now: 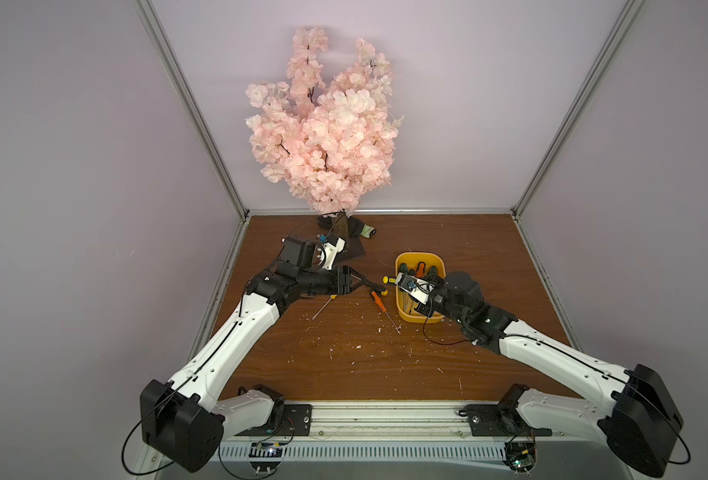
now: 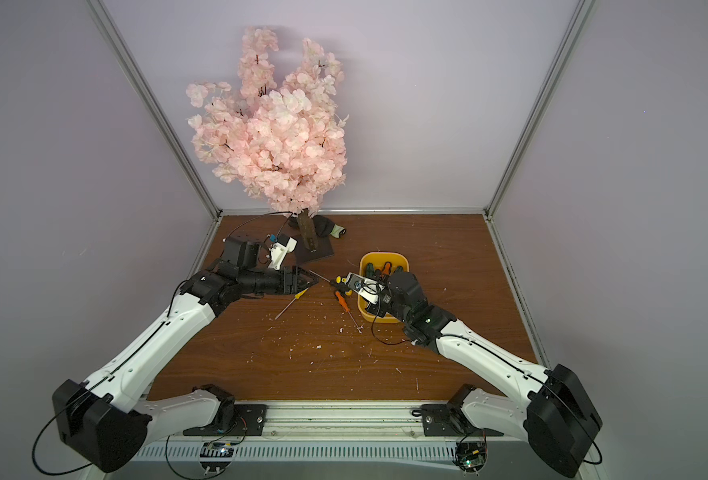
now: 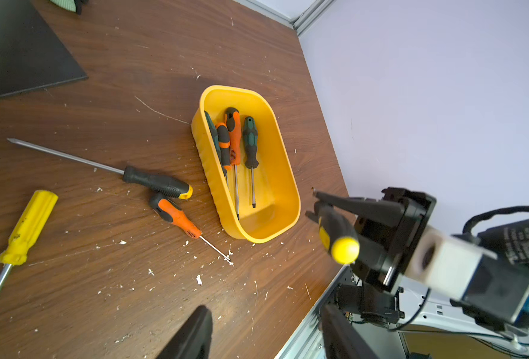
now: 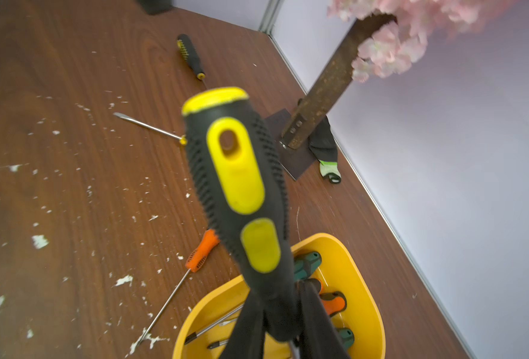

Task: Put the screwdriver on the desktop into the storage box
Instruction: Pick up the screwdriver from the center of the board, then place the screwdriver in the storage box.

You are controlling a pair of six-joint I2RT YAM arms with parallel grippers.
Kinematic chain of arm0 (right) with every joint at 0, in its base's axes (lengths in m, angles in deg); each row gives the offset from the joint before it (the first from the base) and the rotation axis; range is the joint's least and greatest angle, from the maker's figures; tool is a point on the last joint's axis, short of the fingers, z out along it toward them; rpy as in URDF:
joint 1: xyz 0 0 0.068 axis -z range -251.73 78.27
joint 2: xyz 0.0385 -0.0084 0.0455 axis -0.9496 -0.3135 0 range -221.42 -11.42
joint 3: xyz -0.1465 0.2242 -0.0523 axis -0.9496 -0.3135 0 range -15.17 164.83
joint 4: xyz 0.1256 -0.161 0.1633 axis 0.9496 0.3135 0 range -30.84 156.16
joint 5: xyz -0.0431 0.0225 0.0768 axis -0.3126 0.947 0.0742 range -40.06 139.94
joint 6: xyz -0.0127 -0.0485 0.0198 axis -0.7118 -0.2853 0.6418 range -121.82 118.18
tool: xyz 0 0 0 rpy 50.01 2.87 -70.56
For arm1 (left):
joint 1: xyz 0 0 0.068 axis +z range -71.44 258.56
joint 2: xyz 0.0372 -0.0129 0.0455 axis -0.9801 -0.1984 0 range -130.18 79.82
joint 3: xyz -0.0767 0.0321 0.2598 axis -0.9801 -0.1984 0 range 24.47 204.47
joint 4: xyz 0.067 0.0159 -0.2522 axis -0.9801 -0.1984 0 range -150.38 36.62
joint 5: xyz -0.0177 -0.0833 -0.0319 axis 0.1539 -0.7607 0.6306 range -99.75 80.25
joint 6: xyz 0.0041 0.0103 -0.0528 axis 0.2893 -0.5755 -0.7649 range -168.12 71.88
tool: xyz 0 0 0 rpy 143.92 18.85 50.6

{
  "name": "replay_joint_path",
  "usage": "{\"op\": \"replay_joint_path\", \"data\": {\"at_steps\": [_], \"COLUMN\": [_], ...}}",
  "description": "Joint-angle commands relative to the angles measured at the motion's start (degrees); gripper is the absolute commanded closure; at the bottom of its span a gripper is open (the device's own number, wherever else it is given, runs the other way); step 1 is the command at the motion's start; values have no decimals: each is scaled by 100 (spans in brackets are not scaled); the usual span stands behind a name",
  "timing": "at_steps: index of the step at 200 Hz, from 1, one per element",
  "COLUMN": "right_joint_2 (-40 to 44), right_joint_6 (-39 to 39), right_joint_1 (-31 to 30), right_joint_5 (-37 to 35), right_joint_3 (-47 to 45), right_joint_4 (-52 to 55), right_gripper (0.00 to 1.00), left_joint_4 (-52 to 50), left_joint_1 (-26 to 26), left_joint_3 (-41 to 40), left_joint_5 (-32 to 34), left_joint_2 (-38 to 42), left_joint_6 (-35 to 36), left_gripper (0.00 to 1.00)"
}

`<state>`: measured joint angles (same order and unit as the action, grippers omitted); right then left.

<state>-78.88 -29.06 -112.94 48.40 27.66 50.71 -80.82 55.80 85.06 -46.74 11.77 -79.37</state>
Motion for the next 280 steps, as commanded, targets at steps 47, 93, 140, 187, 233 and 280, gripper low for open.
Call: {"op": "replay_joint_path", "data": {"at_steps": [47, 93, 140, 187, 233, 280], "right_joint_2": [-918, -1436, -1919, -2325, -2502, -2548], "right_joint_6": [4251, 5975, 7091, 7348, 7408, 7460], "right_joint_1": [855, 1216, 1373, 1490, 1537, 1590], "right_joint_5": [108, 332, 306, 213, 42, 60], "right_joint_3": [803, 757, 651, 713, 806, 890], "right_joint_4": [100, 101, 139, 355, 624, 667], "right_gripper": [99, 100, 100, 96, 82, 64], "left_joint_4": [950, 854, 1074, 1092, 1057, 1040], "left_joint_1": [-25, -407, -494, -502, -507, -505], "left_joint_3": [-875, -996, -1260, -1381, -1454, -1465], "left_joint_5": [235, 682, 717, 718, 781, 824], "left_joint_2": [308, 199, 196, 224, 214, 164], "left_joint_6": [-636, -558, -707, -743, -732, -701], "left_gripper": [41, 41, 41, 41, 41, 41]}}
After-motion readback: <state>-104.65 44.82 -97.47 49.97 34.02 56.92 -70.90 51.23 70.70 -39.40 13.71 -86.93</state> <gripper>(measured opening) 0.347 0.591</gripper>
